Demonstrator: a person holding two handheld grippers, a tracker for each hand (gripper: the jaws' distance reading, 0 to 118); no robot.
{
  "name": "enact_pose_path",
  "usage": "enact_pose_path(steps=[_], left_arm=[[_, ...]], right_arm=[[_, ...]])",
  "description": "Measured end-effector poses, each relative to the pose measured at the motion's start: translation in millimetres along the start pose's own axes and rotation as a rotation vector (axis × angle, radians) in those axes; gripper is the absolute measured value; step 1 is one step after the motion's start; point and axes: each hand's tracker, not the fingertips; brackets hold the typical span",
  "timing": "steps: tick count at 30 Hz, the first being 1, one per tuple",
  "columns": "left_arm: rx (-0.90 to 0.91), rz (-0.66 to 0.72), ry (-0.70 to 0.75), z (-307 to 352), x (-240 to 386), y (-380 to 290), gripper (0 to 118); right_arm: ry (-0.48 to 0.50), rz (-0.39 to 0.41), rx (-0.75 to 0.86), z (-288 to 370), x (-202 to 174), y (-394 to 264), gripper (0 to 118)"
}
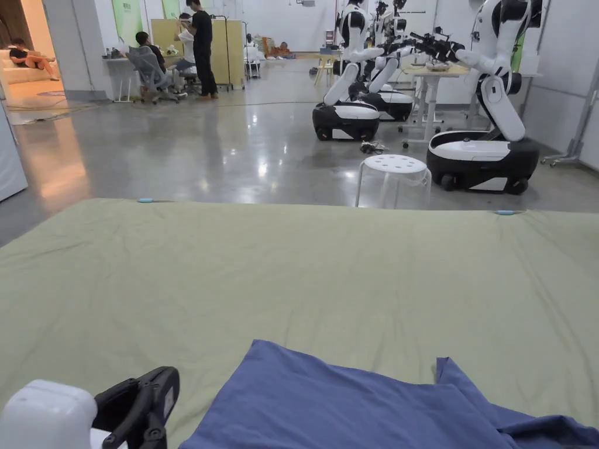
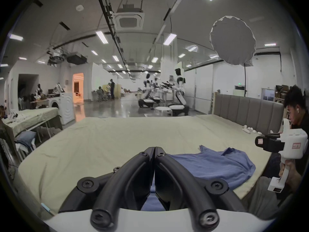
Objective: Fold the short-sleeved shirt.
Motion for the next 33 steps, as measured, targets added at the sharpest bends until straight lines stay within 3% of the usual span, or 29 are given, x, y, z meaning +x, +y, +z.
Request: enact_pose_path(steps=[4,5,6,7,10,14,19,21,24,28,29,30,33], left_arm=[[-0.119,0.058,-0.116,-60.7,-14.7,6.0,5],[-0.157,0.094,-0.173,-84.4,-21.5,6.7,16],[-0.228,0.131,-0.188,-113.2,-28.7,7.6,47],[-0.314,0.174,-0.246,-144.1,-34.6,13.1,61],[-0.495,0.277,-0.226,-237.1,-52.0,7.9,62],[-0.720,0.206,-0.097,-344.7,-56.1,-14.0,62],[-0.769,0.226,0.036,-395.2,-59.4,-42.5,60],[-0.780,0.240,0.001,-405.6,-59.2,-46.6,58],[-0.835,0.198,0.031,-414.0,-49.2,-58.7,42],[-0.810,0.034,0.038,-417.4,-33.1,-68.0,38],[-0.806,0.047,0.025,-417.6,-32.2,-68.0,30],[-0.814,0.110,-0.024,-421.0,-31.6,-68.3,12],[-0.828,0.082,0.029,-423.8,-32.3,-74.8,5]], right_arm=[[0.007,-0.022,-0.019,7.0,6.2,-0.4,0],[0.004,-0.029,-0.021,8.7,8.7,-1.2,0],[-0.002,-0.039,-0.025,10.4,11.5,-2.0,0],[-0.007,-0.051,-0.031,11.6,15.3,-3.0,0],[-0.022,-0.111,-0.051,12.0,30.8,-10.1,0],[-0.095,-0.136,-0.089,7.5,54.5,-27.7,0],[-0.173,-0.175,-0.129,13.1,80.0,-43.1,0],[-0.197,-0.196,-0.140,16.3,89.3,-47.5,0],[-0.243,-0.189,-0.166,20.8,96.9,-53.0,0],[-0.273,-0.192,-0.196,27.7,101.3,-56.7,0],[-0.274,-0.202,-0.202,29.1,102.2,-57.6,0],[-0.276,-0.212,-0.212,29.4,102.3,-58.5,0],[-0.307,-0.213,-0.259,27.6,99.6,-61.5,0]])
